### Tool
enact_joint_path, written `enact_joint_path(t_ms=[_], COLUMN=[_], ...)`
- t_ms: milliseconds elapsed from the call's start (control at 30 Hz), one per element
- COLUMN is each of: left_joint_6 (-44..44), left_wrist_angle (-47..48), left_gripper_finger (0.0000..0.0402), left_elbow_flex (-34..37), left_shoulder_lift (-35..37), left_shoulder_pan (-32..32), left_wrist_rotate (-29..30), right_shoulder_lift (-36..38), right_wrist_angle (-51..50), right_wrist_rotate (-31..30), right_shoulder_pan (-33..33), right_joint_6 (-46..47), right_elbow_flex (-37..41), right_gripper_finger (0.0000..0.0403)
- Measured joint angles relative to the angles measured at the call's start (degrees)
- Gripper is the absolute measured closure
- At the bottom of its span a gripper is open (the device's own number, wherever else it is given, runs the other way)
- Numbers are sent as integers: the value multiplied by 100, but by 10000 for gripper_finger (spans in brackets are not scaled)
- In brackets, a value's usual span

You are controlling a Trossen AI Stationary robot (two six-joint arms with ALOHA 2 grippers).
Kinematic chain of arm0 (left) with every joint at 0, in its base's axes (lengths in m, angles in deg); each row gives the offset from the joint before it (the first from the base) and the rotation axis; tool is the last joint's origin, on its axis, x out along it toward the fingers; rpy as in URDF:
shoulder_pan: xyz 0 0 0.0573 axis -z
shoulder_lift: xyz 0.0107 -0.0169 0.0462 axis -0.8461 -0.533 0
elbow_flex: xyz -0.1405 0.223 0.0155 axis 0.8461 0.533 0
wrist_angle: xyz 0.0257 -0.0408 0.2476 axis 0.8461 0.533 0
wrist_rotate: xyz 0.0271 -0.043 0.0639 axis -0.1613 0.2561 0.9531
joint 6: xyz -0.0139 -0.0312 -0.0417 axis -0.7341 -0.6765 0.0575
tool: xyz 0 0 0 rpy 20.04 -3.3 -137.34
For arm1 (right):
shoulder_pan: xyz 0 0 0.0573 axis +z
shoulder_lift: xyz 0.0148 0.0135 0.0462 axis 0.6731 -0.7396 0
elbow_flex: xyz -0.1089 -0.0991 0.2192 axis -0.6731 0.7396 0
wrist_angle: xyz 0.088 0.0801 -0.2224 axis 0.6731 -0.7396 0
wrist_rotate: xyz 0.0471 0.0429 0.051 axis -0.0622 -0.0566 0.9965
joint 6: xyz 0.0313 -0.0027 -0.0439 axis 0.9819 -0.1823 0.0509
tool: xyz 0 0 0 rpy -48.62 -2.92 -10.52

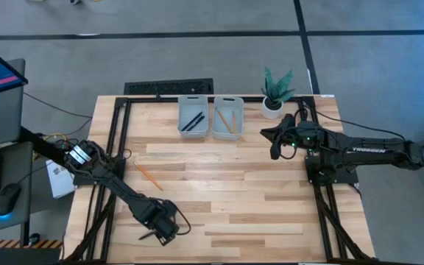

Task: Sort pens & pencils
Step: Put the black pen into the left gray bin

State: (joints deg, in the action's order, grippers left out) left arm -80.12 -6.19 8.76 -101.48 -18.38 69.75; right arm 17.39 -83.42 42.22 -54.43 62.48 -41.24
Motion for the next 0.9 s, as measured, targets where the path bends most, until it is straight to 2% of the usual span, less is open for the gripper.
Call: enact_joint_path(t_ms=[367,533,667,900], left_joint_6=[-111,-297,-481,-460], left_wrist_angle=[378,687,630,515], left_gripper_finger=[334,366,371,347], left_elbow_flex=[25,30,38,49], left_shoulder_lift=[-9,-15,-17,-20], left_shoulder_pan=[-50,-127,-150,-154], left_wrist_rotate=[-19,-139,-143,-90], right_shoulder_lift=[0,0,0,0], right_wrist_angle=[-1,-1,-2,-2], right_wrist_rotate=[0,0,0,0], right_shoulder_pan=[0,0,0,-2], right_joint_6=[-7,-9,-7,-9], right_elbow_flex=[0,0,0,0], right_gripper_finger=[337,337,337,337])
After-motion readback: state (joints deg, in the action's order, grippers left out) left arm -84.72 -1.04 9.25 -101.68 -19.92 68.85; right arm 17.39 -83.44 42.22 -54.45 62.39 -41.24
